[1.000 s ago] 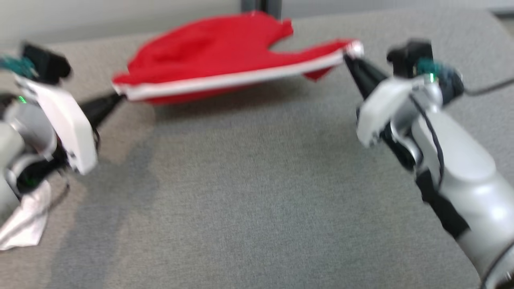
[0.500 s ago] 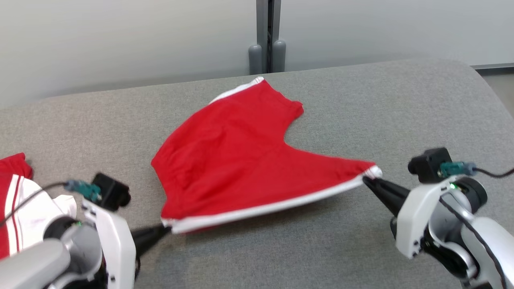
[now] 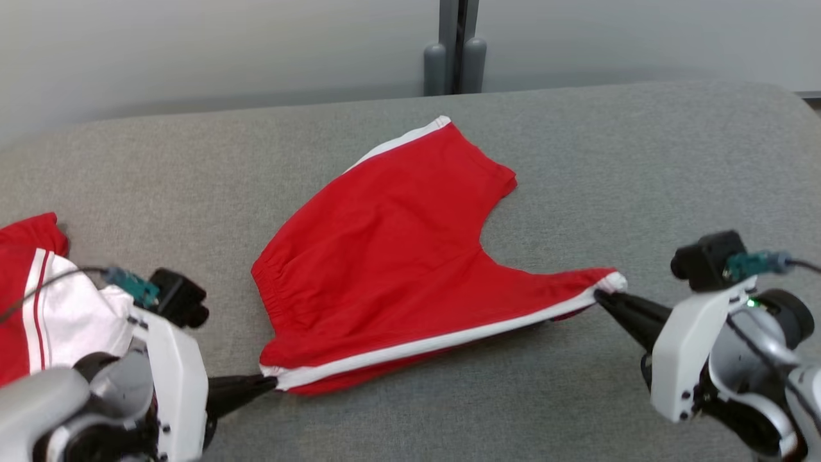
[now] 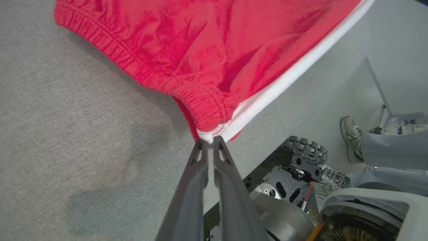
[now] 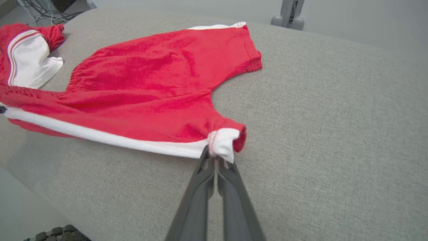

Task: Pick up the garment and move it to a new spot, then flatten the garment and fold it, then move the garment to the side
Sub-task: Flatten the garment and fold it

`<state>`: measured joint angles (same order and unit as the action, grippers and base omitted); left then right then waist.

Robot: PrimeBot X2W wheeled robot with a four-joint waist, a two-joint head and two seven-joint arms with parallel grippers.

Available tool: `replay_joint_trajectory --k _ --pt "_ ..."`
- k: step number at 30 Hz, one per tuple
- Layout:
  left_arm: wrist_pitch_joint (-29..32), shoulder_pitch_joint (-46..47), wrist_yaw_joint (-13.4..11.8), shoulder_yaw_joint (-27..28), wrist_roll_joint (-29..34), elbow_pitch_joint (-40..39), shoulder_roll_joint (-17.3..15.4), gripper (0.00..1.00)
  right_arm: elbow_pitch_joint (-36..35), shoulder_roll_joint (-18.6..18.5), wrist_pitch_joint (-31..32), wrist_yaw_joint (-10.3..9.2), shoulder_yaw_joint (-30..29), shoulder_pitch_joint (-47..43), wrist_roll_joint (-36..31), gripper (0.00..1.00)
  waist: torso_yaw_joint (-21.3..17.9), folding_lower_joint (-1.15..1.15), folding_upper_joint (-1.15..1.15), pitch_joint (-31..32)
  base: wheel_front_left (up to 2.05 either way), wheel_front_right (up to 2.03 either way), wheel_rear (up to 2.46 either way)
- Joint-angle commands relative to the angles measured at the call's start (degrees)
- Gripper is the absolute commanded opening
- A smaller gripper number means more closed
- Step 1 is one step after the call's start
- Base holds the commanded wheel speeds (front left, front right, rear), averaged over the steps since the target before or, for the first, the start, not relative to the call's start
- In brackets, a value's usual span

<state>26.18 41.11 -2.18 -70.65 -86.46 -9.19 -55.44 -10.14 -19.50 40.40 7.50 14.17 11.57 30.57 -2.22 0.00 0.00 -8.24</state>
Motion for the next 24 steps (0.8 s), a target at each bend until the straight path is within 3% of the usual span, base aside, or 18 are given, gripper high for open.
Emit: replay_joint_trajectory --k 1,4,10,18,24 --pt "1.49 1.29 0.68 0.82 -2.47 0.92 0.22 0.00 0.70 0.25 1.14 -0.01 -0.57 1.68 0.59 0.00 0.70 0.00 0.00 -1.28 0.00 0.00 0.00" --pt "7.53 4.84 2.23 2.61 -8.06 4.79 0.87 0.00 3.33 0.47 4.12 -0.01 -1.56 6.63 1.40 0.00 1.11 0.00 0.00 -3.40 0.00 0.00 0.00" --pt "15.96 11.87 4.67 4.71 -11.85 11.64 2.43 0.00 10.48 0.97 8.30 -0.02 -1.27 18.14 1.87 0.00 2.39 0.00 0.00 -8.11 0.00 0.00 0.00" --pt "20.68 19.49 6.02 6.76 -12.40 18.68 7.08 0.00 20.11 2.83 7.69 -0.01 1.16 31.18 0.88 0.00 4.51 0.00 0.00 -12.88 0.00 0.00 0.00" --pt "21.84 23.48 6.28 8.70 -13.68 22.08 9.97 0.00 26.50 3.20 3.15 -0.01 3.99 40.57 -0.32 0.00 5.97 0.00 0.00 -16.15 0.00 0.00 0.00"
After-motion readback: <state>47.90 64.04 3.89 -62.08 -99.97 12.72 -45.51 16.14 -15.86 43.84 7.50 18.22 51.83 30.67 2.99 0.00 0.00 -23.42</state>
